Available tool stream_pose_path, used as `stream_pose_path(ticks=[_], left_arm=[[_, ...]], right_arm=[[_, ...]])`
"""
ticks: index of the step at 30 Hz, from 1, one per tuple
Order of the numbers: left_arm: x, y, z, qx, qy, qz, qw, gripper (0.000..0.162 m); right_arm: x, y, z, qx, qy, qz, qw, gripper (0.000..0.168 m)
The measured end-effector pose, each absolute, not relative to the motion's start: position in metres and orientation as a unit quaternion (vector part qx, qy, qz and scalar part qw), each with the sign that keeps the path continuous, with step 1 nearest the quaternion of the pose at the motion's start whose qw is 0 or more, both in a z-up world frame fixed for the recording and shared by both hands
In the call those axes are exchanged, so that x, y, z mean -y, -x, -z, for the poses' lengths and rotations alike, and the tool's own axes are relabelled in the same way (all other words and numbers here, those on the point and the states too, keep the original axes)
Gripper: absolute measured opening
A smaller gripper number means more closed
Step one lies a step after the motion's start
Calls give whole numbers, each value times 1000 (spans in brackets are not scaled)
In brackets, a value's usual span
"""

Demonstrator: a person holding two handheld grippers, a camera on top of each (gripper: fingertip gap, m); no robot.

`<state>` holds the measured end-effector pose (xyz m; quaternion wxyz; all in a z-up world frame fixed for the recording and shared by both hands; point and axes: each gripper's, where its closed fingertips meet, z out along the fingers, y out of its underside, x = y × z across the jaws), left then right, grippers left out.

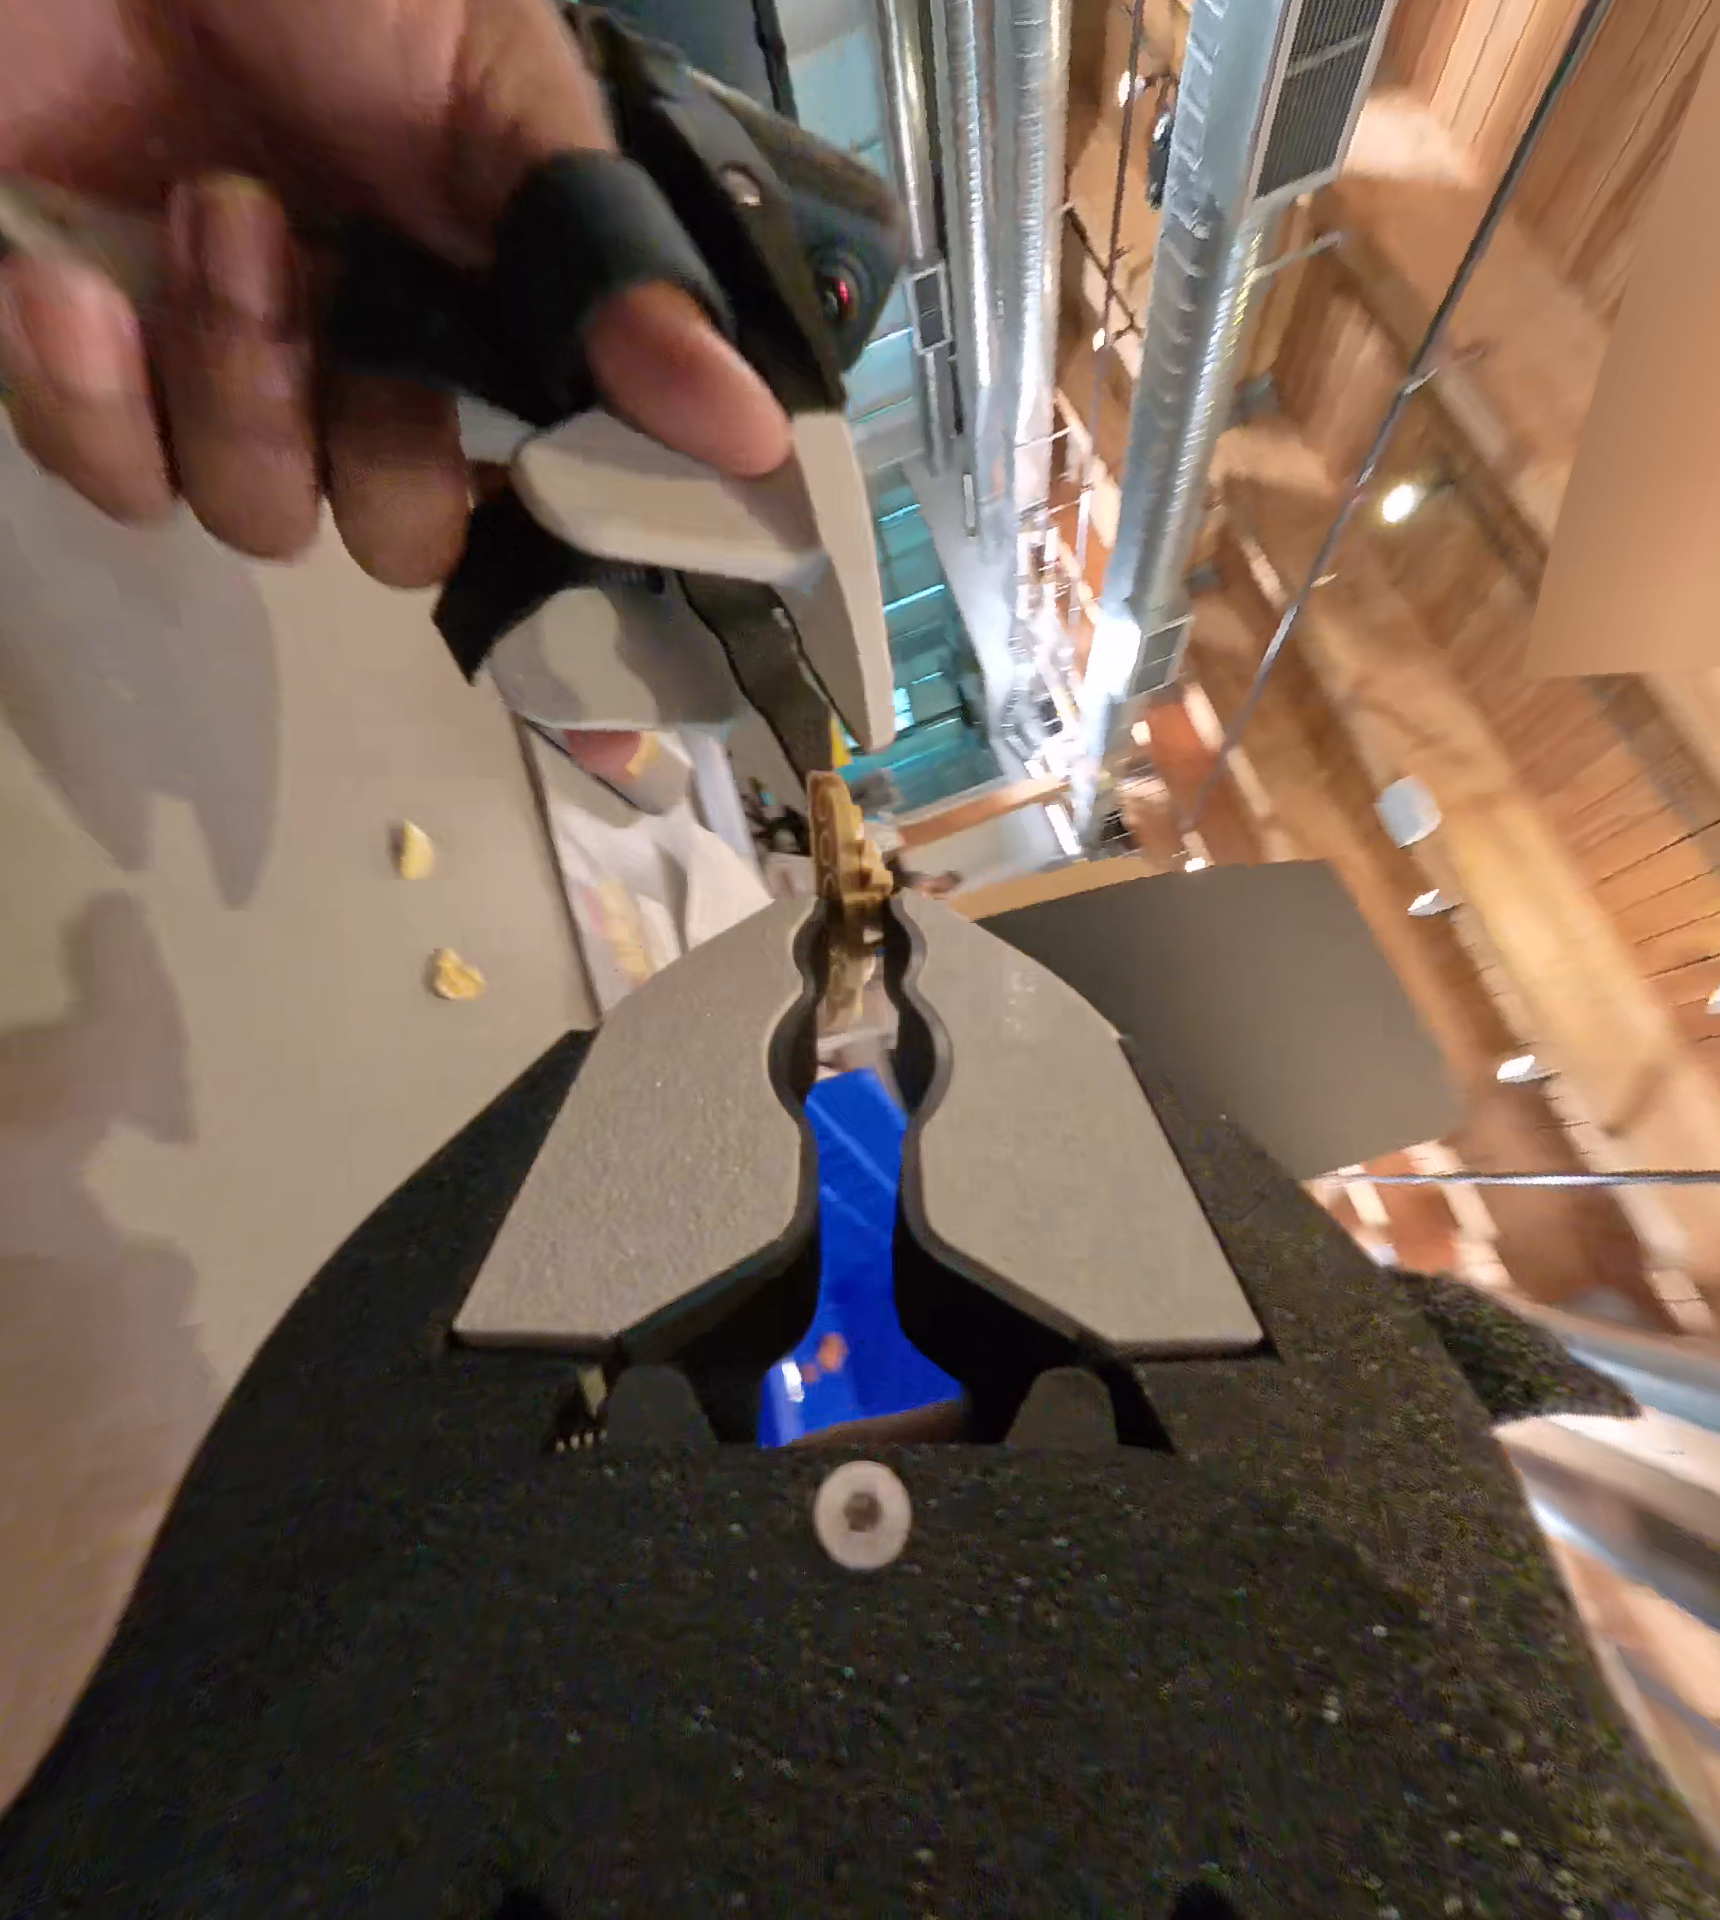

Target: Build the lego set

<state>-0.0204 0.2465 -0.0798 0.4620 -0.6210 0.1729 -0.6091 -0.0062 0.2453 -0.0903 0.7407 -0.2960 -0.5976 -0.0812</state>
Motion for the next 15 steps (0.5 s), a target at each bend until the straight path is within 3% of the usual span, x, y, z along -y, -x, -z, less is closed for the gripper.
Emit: stream_pose_path(ticks=[8, 15], left_arm=[[-239, -8, 91, -112, 628, 710, 297, 15], [-238, -10, 93, -90, 622, 724, 286, 12]], right_arm=[[-244, 4, 93, 612, 104, 295, 727, 9], [-242, 6, 94, 595, 17, 365, 716, 9]])
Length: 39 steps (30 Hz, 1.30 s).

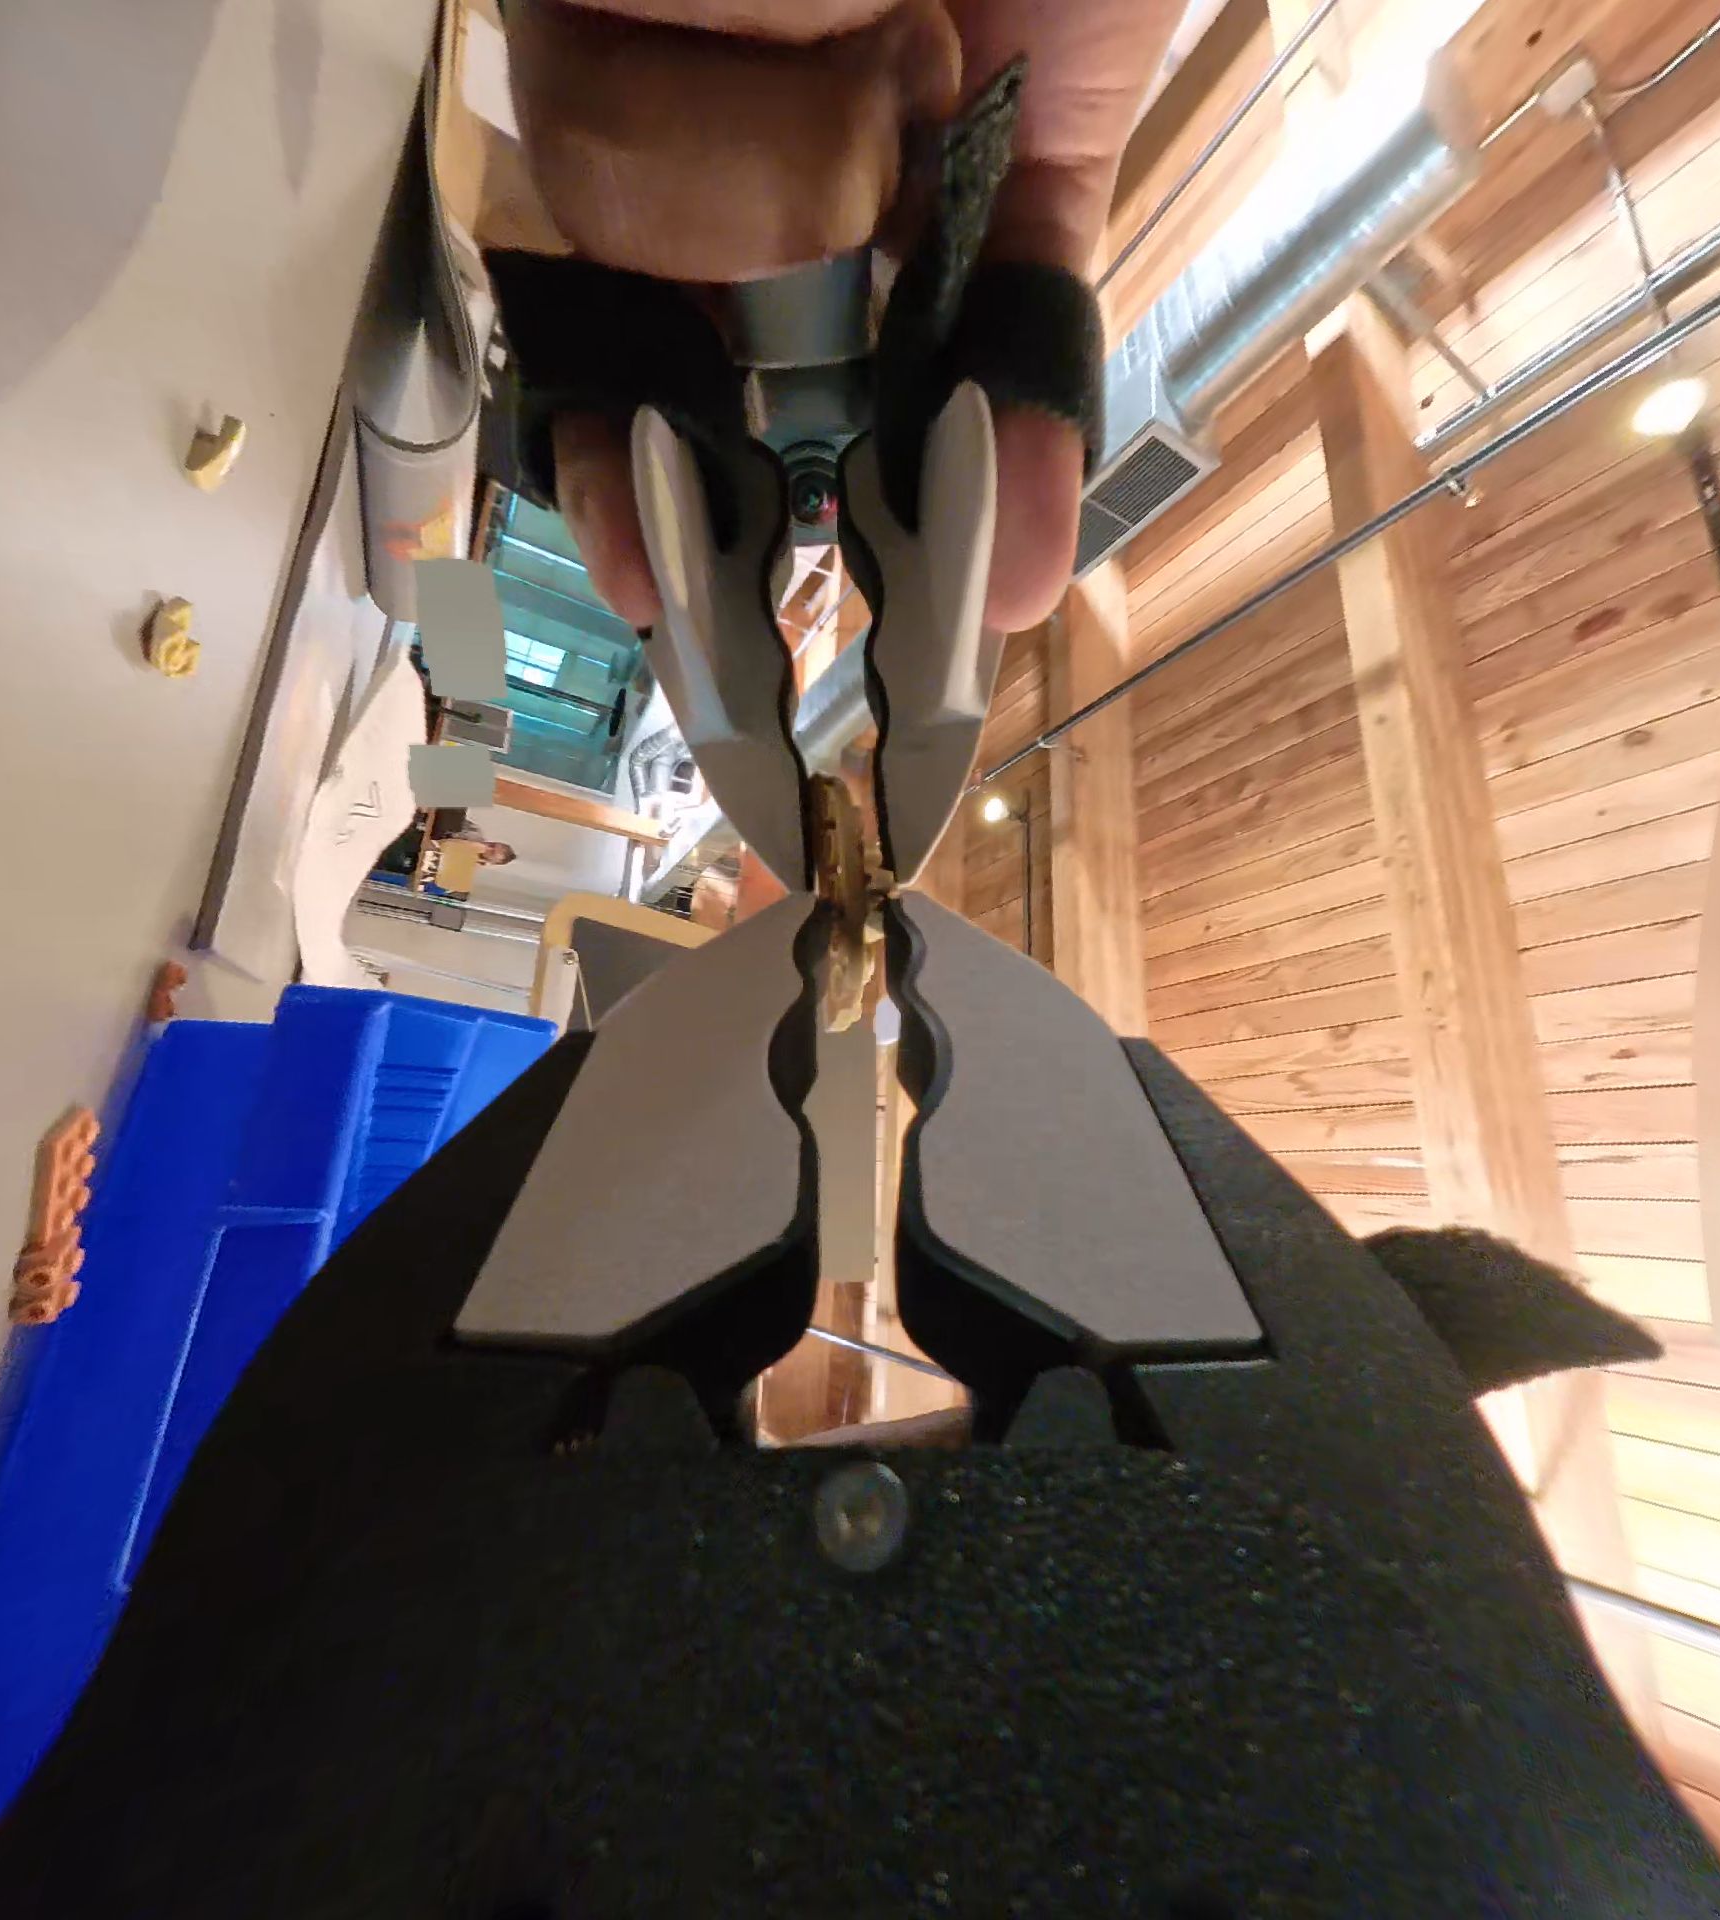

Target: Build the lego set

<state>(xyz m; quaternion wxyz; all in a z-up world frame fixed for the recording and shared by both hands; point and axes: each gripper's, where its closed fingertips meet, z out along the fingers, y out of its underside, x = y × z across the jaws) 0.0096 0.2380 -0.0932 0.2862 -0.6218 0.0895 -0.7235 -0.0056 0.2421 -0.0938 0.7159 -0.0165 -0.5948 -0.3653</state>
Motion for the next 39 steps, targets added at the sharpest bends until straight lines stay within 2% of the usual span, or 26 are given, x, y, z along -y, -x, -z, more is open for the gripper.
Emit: stream_pose_path(ticks=[4, 7, 10, 12, 17, 21, 28, 39], left_arm=[[-239, -10, 92, -103, 615, 718, 311, 11], [-243, -6, 88, -115, 604, 709, 346, 10], [-247, -2, 86, -136, 594, 694, 383, 10], [-249, 1, 87, -177, 589, 668, 419, 10], [-252, 10, 96, -337, 577, 521, 530, 10], [-249, 10, 100, -442, 536, 459, 554, 10], [-247, 9, 113, -521, 495, 429, 547, 10], [-248, 9, 130, -556, 493, 398, 538, 10]], right_arm=[[-243, 5, 93, 581, 23, 359, 730, 10], [-244, 4, 96, 590, 55, 333, 734, 24], [-245, 1, 98, 600, 116, 271, 744, 30], [-247, 0, 104, 620, 203, 168, 739, 31], [-234, 8, 98, 558, 450, -288, 635, 48], [-248, 11, 86, 489, 504, -446, 556, 48], [-253, 17, 108, 519, 512, -454, 512, 23], [-250, 19, 126, 557, 491, -434, 511, 16]])
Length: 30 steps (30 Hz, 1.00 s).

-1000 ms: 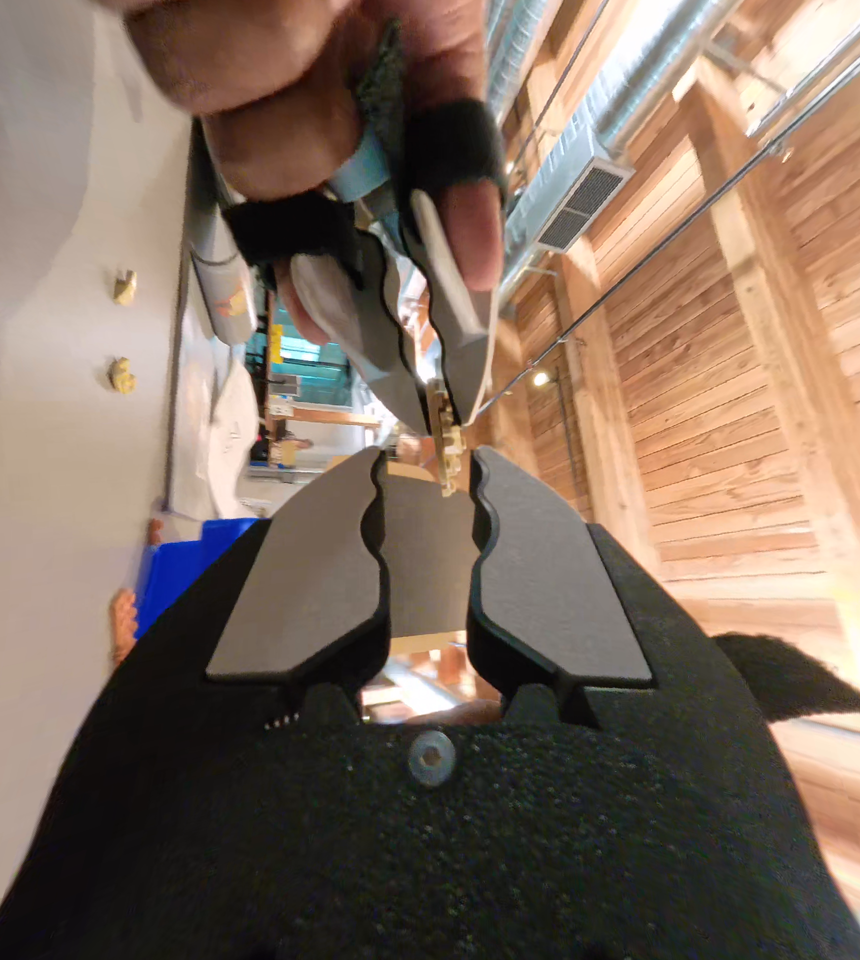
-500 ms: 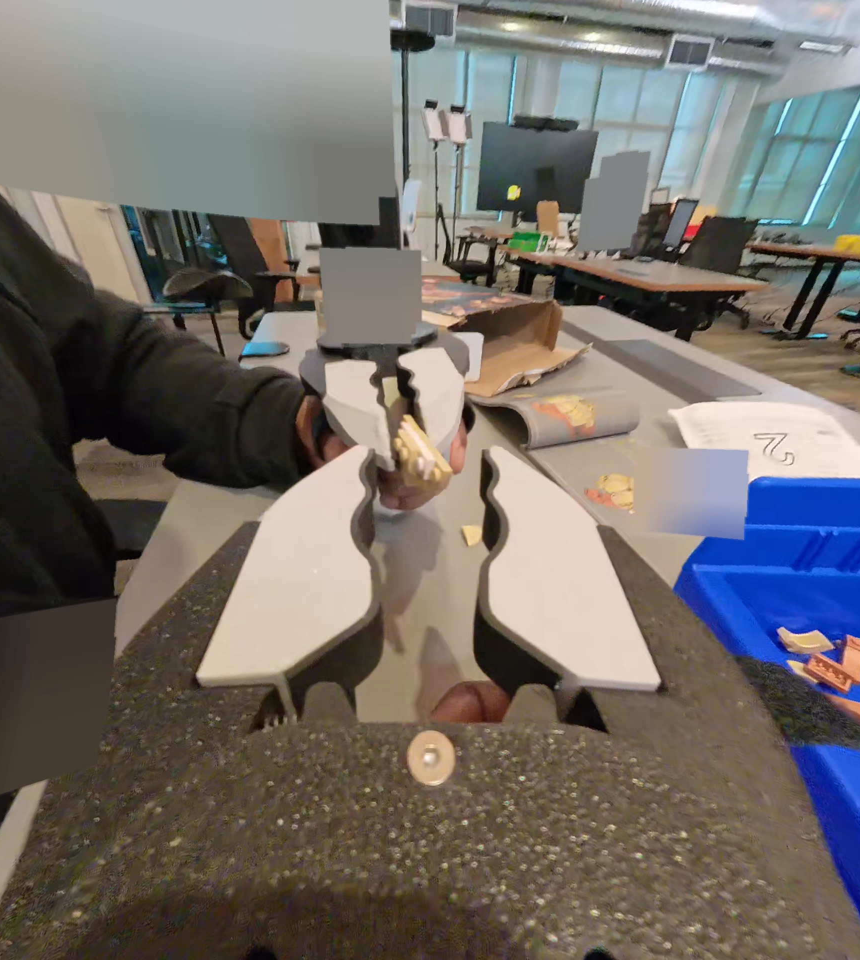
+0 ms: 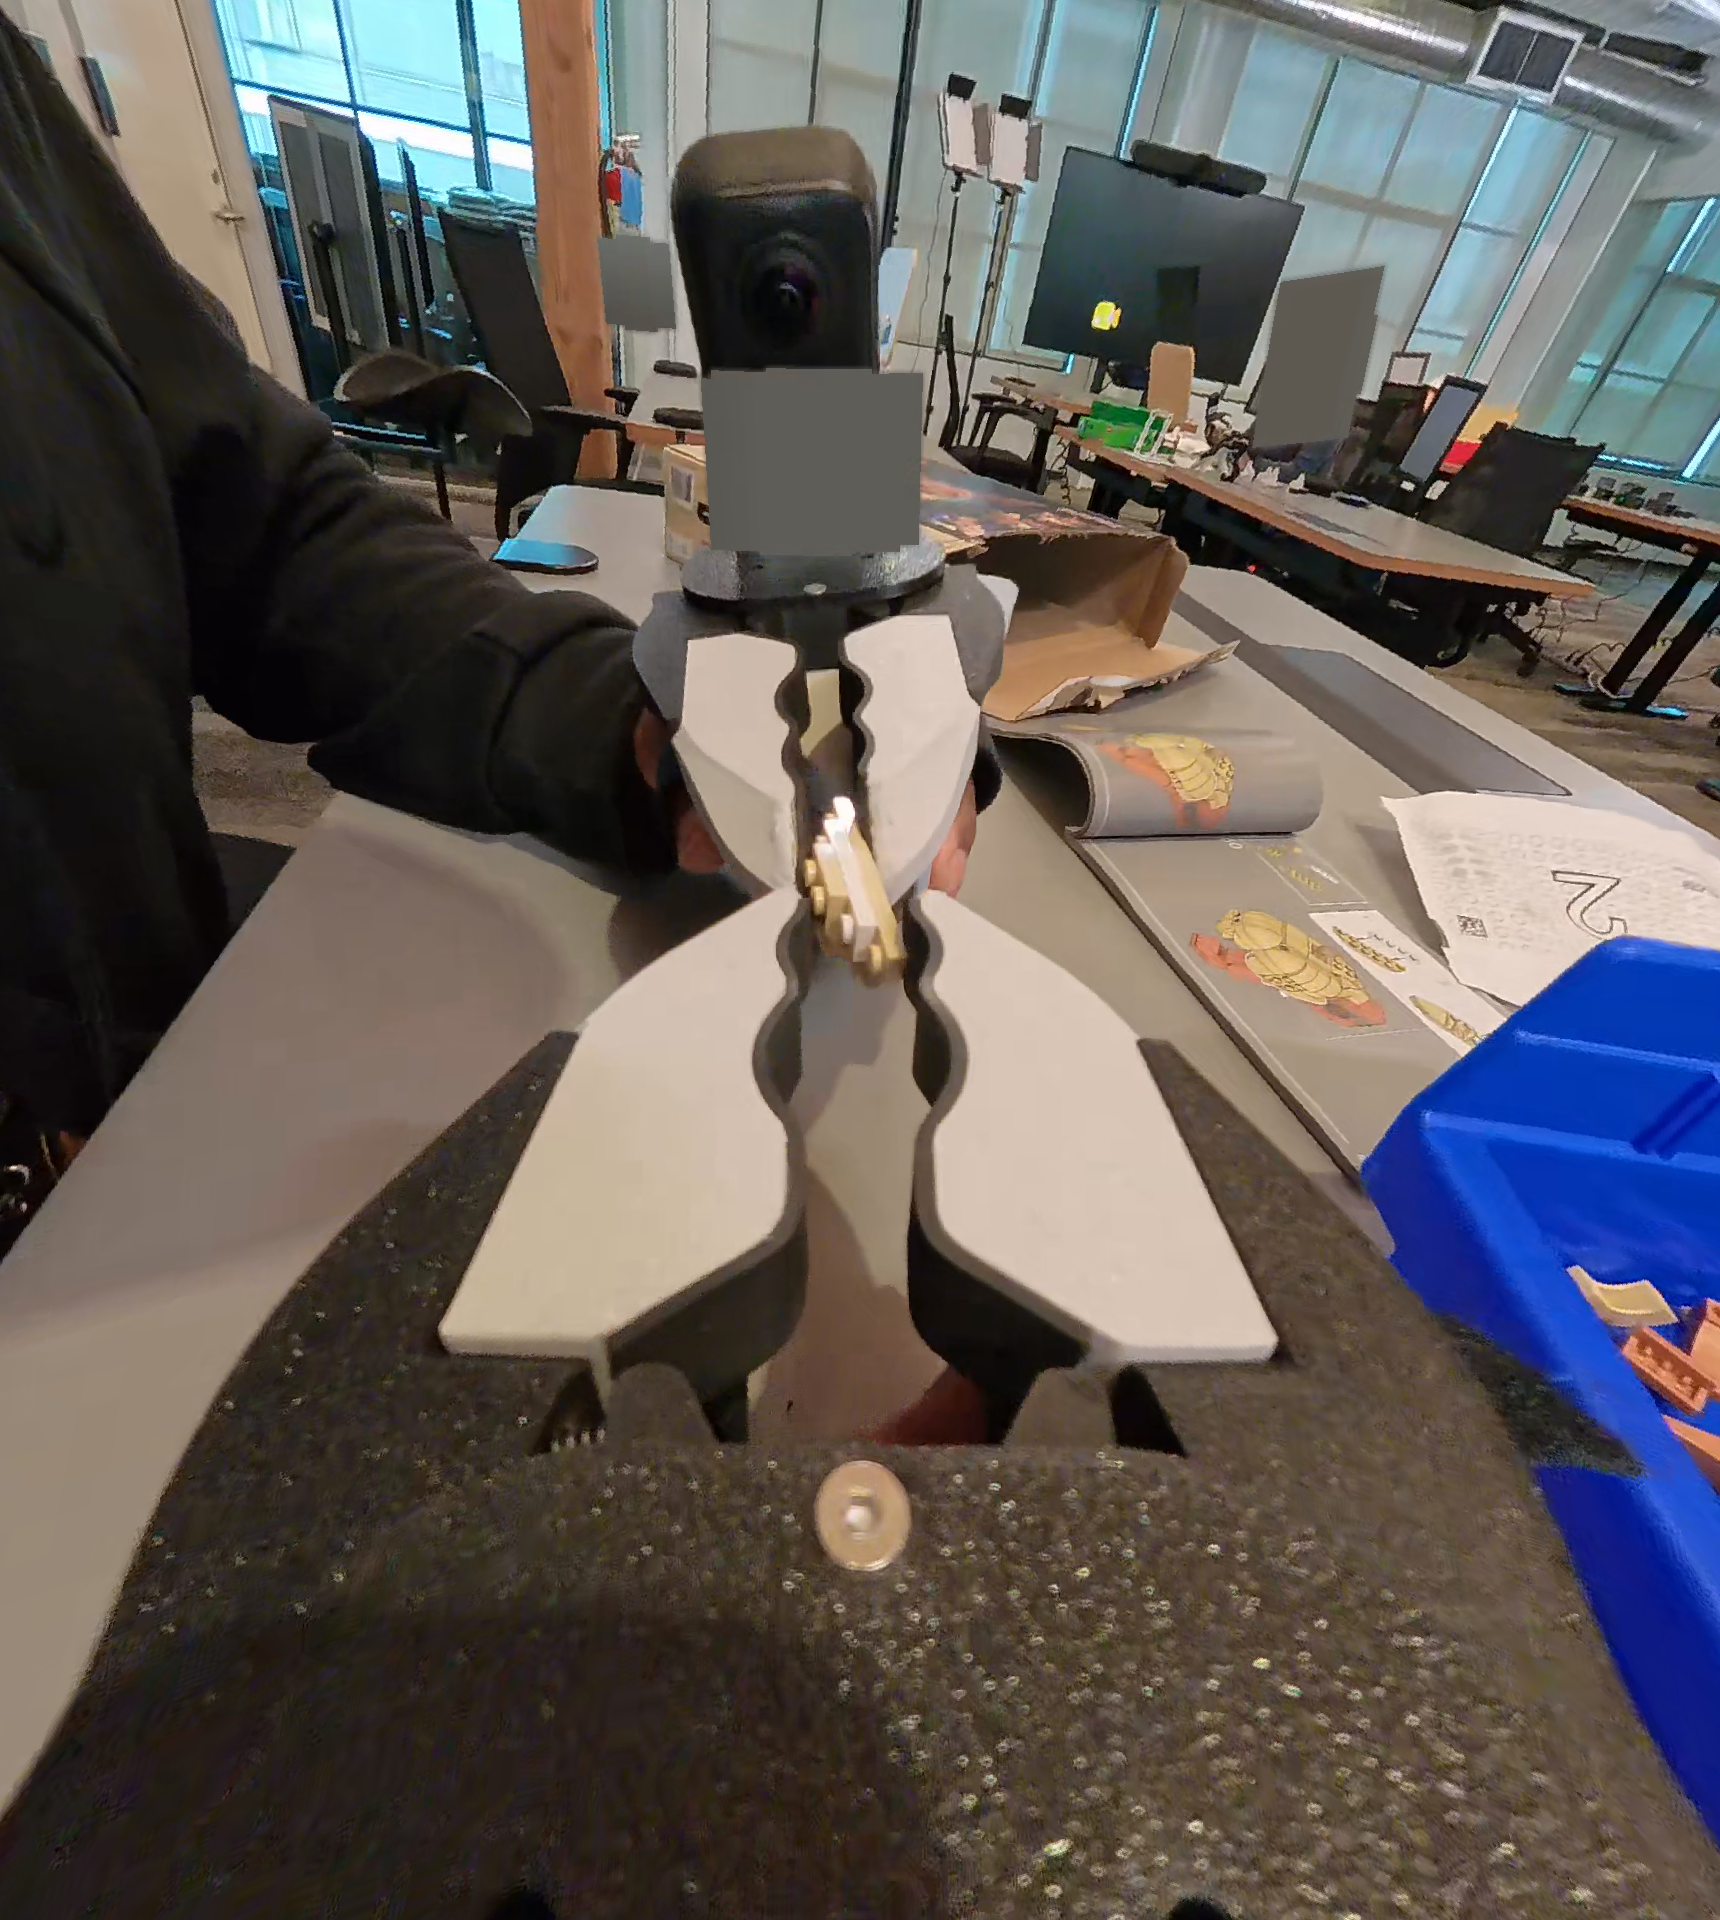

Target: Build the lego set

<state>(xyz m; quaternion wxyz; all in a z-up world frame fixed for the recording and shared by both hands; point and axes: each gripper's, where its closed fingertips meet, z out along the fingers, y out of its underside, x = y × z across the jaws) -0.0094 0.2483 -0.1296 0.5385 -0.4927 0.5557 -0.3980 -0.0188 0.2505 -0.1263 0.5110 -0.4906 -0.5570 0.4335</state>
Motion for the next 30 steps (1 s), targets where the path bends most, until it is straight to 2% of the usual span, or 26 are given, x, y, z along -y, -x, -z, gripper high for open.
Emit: stream_pose_path(ticks=[24, 27, 30], left_arm=[[-231, 5, 130, -574, 474, 413, 525, 9], [-241, 5, 127, -547, 497, 416, 531, 9], [-251, 6, 122, -511, 519, 434, 530, 9]], right_arm=[[-231, 15, 129, 599, 457, -455, 475, 10], [-243, 16, 125, 556, 484, -476, 479, 13], [-250, 16, 120, 522, 501, -497, 479, 27]])
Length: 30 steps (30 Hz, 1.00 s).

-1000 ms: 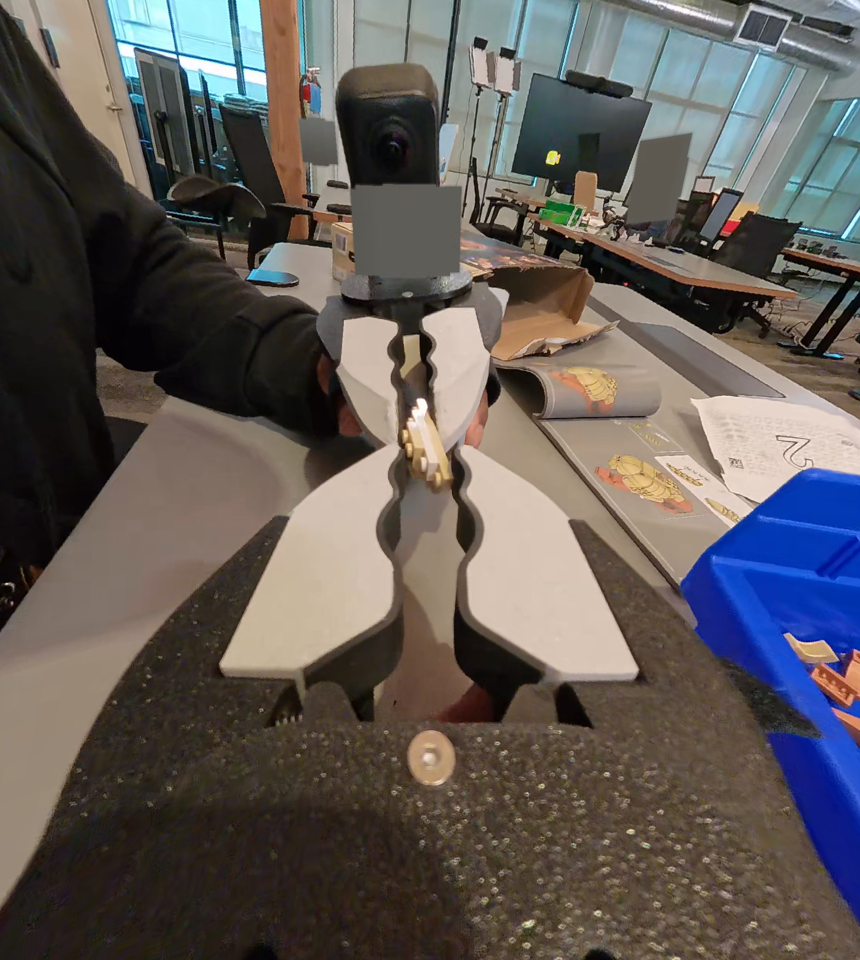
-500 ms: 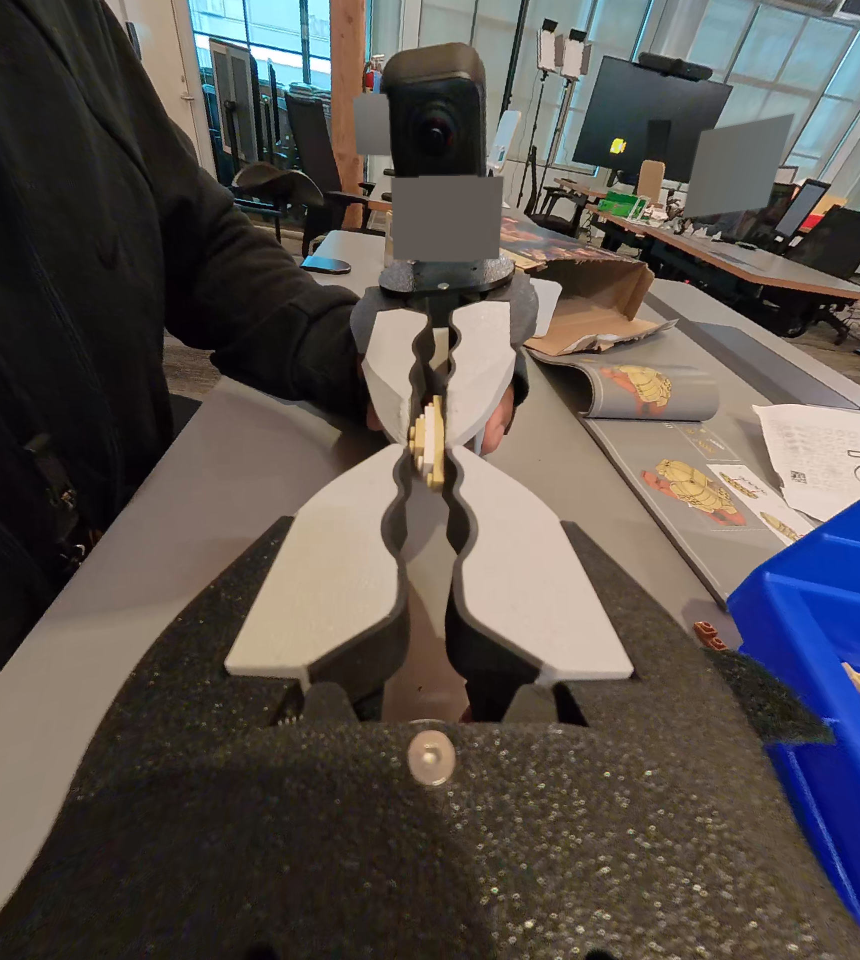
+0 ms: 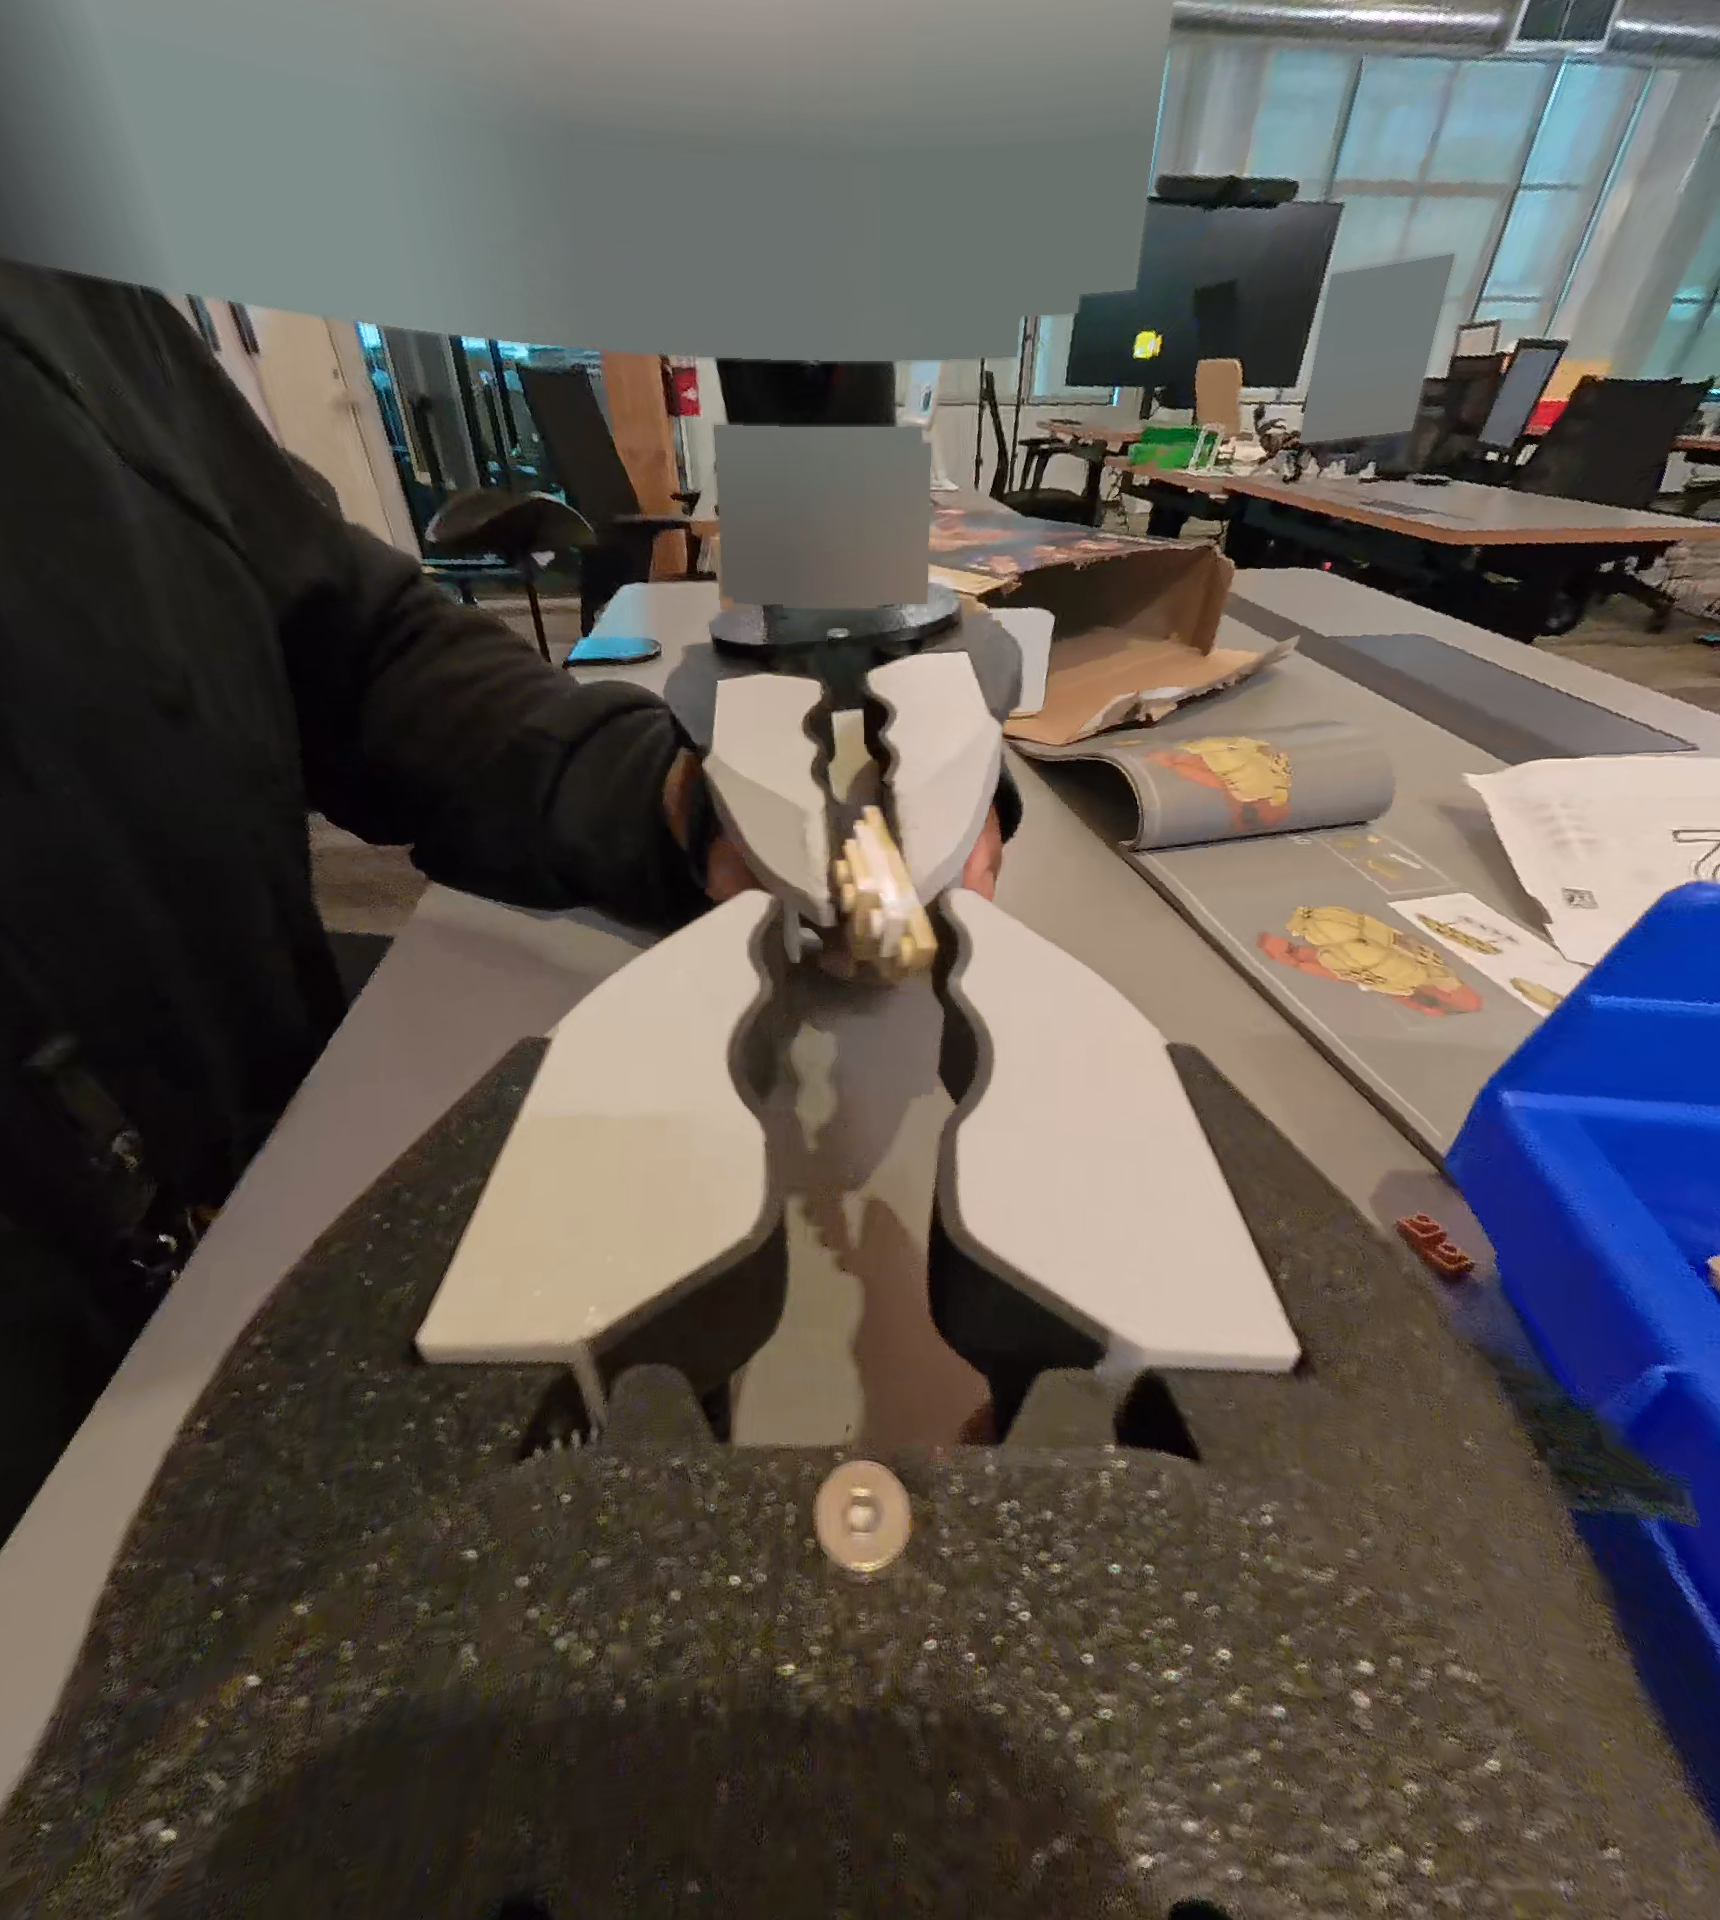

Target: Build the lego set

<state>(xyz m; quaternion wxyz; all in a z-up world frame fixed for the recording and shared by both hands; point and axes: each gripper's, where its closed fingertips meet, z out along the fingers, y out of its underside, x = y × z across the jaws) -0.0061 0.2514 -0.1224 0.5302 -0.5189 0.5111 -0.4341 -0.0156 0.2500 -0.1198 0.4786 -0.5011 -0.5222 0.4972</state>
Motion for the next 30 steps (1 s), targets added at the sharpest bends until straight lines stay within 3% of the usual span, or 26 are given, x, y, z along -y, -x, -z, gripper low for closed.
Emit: stream_pose_path(ticks=[16, 30], left_arm=[[-263, 16, 101, -379, 538, 579, 481, 9], [-263, 16, 101, -378, 537, 579, 484, 9]], right_arm=[[-259, 17, 114, 461, 538, -529, 467, 15], [-263, 21, 110, 418, 547, -571, 447, 15]])
